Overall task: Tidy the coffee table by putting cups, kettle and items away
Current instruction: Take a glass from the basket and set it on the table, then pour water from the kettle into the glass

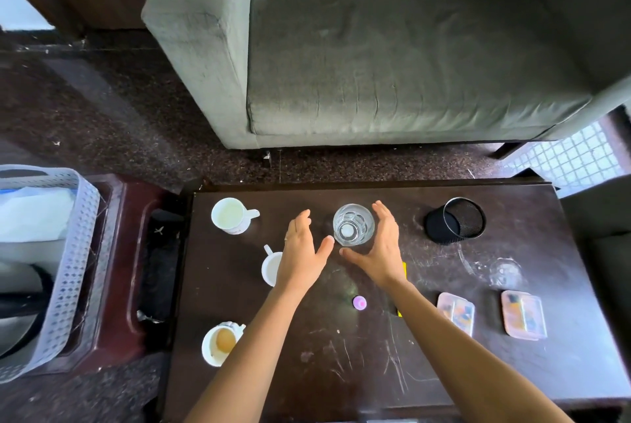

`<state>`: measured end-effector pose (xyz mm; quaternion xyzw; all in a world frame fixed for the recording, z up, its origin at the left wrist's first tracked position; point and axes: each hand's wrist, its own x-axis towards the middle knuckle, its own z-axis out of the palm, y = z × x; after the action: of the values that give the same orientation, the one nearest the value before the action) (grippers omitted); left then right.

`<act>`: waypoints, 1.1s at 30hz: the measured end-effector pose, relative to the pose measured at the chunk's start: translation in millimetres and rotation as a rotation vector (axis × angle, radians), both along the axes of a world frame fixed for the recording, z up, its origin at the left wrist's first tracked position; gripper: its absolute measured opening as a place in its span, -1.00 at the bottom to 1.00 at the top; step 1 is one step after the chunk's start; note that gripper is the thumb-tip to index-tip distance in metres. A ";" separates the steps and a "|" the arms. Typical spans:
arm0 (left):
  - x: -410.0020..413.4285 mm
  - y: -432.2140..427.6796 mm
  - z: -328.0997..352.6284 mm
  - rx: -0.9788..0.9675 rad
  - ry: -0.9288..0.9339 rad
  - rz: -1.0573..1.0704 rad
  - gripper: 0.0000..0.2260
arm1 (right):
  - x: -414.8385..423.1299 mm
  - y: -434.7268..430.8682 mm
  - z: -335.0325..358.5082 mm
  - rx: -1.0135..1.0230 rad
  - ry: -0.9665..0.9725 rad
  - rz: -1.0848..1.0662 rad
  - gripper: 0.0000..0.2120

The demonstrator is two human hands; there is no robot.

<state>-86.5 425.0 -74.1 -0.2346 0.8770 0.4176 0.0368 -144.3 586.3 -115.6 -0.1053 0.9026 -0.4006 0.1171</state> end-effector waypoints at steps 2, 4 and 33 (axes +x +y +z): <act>3.5 -6.6 10.0 0.007 0.028 0.034 -0.47 | 4.1 -8.6 15.8 -0.003 0.146 -0.018 -0.17; 10.4 -16.4 19.9 0.022 0.055 0.083 -0.49 | 8.4 -23.7 34.0 -0.037 0.199 -0.007 -0.30; 289.9 -217.9 120.1 0.101 0.180 0.744 -0.66 | 199.1 -343.5 174.8 -0.181 -0.051 0.687 -0.50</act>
<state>203.5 207.1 46.0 -0.4972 0.7098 0.4642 -0.1828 54.8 242.9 59.2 -0.4025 0.7721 -0.4188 0.2579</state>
